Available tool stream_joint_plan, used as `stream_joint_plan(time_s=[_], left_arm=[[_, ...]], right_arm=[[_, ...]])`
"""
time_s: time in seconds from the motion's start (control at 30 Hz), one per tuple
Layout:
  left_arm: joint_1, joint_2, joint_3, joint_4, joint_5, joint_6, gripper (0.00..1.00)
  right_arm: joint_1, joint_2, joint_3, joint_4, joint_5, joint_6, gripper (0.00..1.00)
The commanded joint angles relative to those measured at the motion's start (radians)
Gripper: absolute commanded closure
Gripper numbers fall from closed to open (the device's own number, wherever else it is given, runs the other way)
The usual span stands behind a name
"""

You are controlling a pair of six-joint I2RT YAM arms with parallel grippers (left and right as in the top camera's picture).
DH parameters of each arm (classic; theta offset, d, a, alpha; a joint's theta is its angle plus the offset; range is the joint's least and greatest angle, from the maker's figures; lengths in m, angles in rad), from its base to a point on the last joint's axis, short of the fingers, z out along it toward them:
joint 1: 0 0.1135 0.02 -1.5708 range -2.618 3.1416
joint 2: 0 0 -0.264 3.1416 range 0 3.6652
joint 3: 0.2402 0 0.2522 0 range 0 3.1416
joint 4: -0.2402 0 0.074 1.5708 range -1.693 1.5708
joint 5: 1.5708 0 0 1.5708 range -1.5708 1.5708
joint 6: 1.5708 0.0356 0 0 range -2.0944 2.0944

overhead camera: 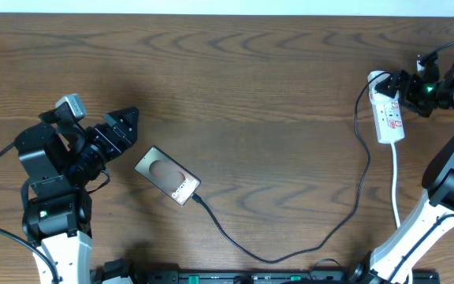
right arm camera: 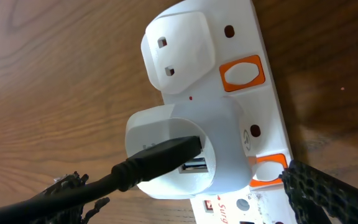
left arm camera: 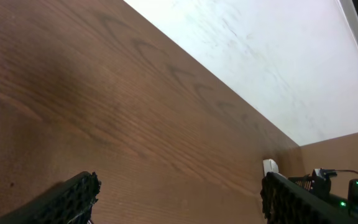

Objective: Plug charger to phone and switch on socket
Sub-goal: 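Move the right gripper over the white power strip's orange switch, then press the orange switch beside the charger plug with the right gripper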

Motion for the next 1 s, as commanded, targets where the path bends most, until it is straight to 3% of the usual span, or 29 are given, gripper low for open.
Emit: stream_joint_plan(time_s=[0.0, 0.97], left_arm=[[0.006, 0.001, 0.014, 0.0, -0.005, 0.013, 0.14], [0.006, 0.001, 0.014, -0.001, -0.005, 0.013, 0.14]], right_arm=[[0.01, 0.007, 0.005, 0.0, -0.003, 0.011, 0.01], [0.067, 0.106, 0.004, -0.057, -0.09, 0.012, 0.01]])
